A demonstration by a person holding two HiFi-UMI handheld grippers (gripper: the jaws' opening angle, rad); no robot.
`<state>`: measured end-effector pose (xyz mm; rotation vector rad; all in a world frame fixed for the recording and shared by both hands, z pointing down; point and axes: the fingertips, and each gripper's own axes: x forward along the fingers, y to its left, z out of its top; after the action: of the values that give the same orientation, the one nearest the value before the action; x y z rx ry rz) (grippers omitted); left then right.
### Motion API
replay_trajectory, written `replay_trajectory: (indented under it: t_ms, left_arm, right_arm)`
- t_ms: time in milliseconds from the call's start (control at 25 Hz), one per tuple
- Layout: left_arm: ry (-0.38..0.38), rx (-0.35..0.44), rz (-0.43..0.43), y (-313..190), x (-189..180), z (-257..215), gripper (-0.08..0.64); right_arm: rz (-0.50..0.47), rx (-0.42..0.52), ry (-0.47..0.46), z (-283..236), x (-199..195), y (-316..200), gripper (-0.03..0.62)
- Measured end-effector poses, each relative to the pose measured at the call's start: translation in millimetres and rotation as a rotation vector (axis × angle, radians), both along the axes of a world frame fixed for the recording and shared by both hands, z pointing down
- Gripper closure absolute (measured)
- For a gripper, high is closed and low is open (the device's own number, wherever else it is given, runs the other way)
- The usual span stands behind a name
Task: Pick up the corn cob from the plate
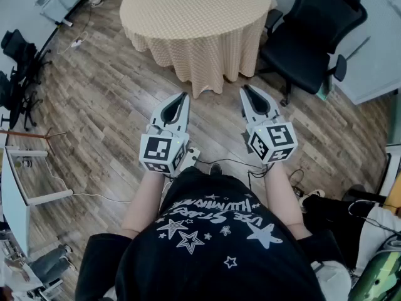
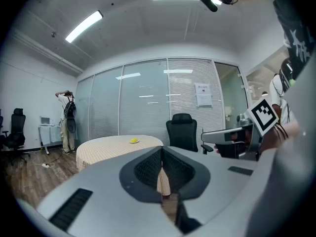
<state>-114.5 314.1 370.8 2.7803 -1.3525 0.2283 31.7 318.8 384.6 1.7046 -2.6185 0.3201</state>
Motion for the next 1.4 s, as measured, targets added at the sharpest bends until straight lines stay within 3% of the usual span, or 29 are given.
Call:
replay_trajectory:
  t_ms: [280,520,760,1160,1400]
  left_arm:
    - [0.012,-0.020,-0.042,-6,-11,6,0.551]
    - [0.017,-0.043,-0.055,-11,-20,13,0.551]
    - [0.024,-0.031,-0.042,-36,-11,15,0.551]
    - [0.059,-0.059,0.021,-140,14,31,0.551]
    - [0.088,-0.099,0.077,-216,40,35,0.551]
  right_arm:
    - [-0.017,0.010,0.019,0,-1,-4,0.537]
    - [0.009,-0.003,-0.037,7,-3,-7,0.537]
    - [0.029,-0.009,-0.019,13,8,-29,0.537]
    - [0.108,0.004,0.005,13,39,-119,0.537]
    - [0.176,-0.056,0.032,17,71,-181,0.537]
